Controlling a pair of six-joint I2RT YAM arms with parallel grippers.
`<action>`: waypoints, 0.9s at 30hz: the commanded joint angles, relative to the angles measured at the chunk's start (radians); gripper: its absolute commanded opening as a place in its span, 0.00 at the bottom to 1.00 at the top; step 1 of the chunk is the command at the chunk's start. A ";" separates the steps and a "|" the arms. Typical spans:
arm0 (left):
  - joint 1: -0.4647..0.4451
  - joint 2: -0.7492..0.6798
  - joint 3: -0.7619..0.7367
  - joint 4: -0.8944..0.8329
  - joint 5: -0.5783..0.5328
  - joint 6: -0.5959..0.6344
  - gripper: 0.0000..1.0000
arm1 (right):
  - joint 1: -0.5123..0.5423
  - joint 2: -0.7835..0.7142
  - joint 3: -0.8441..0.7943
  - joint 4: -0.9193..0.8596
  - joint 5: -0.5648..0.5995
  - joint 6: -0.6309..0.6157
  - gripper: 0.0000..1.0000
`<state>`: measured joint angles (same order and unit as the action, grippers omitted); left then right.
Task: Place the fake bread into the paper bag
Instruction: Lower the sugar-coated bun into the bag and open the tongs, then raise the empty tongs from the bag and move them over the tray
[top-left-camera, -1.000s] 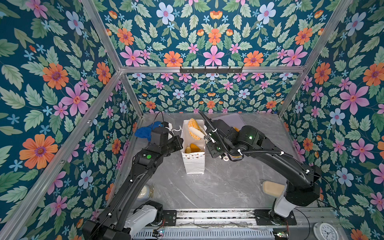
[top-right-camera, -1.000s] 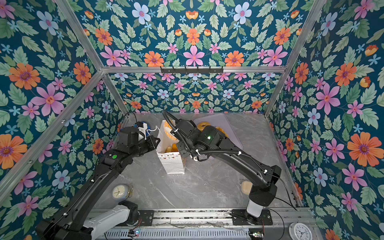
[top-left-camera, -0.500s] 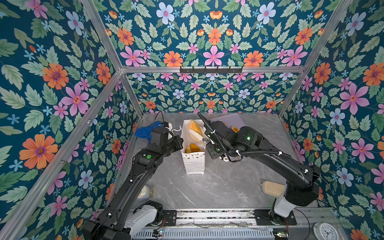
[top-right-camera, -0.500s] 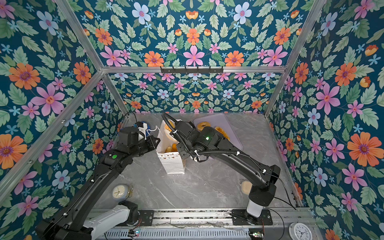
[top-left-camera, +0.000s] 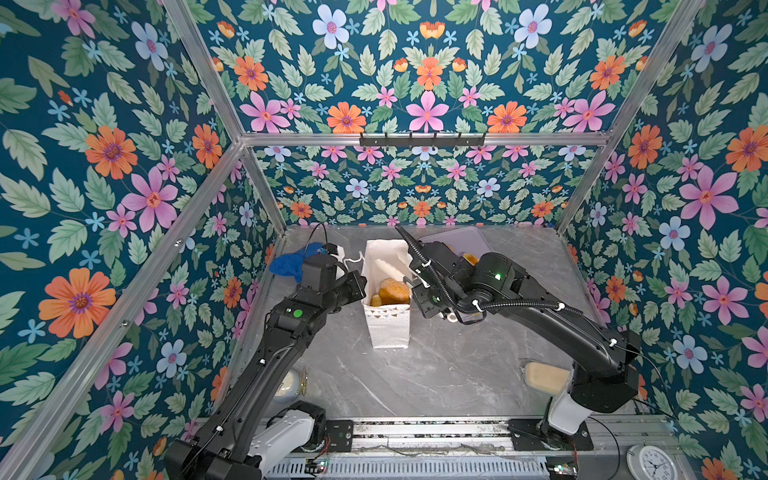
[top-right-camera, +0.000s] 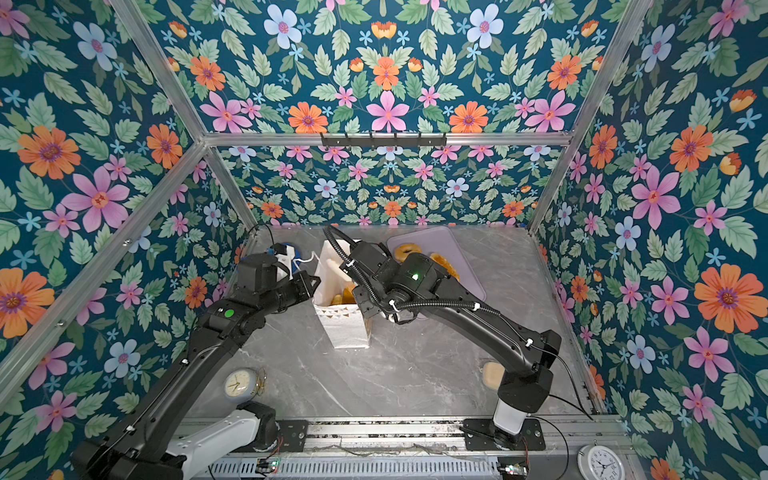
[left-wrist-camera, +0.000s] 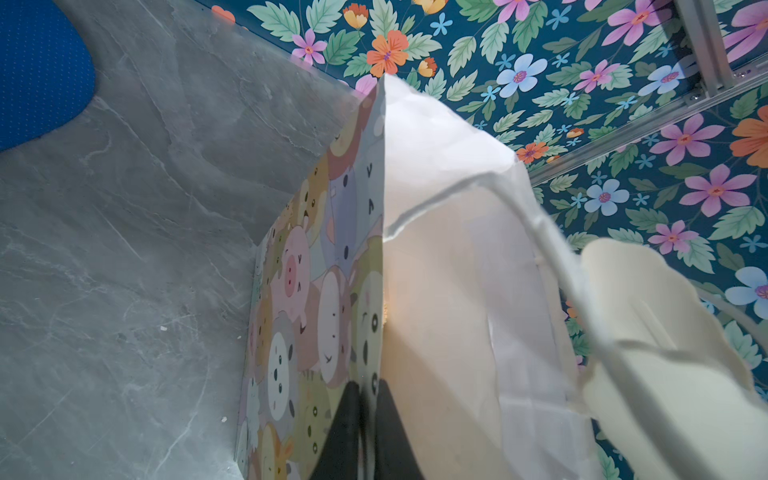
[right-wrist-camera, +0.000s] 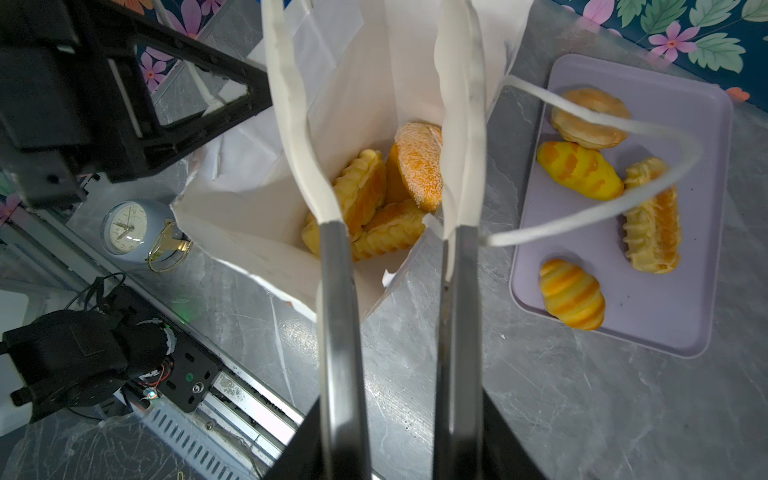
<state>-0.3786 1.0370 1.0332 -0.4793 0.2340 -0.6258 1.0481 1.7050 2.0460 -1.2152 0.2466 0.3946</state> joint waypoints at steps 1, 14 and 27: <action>0.001 -0.002 0.003 0.016 -0.004 -0.002 0.11 | 0.000 -0.012 0.007 0.020 0.023 0.010 0.43; 0.001 -0.005 0.004 0.015 -0.007 -0.004 0.12 | 0.000 -0.104 0.010 0.066 0.063 0.005 0.39; 0.000 -0.003 0.004 0.015 -0.005 -0.002 0.12 | -0.076 -0.312 -0.132 0.103 0.200 0.018 0.39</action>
<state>-0.3786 1.0355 1.0332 -0.4793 0.2340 -0.6262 1.0004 1.4292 1.9442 -1.1484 0.4126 0.3908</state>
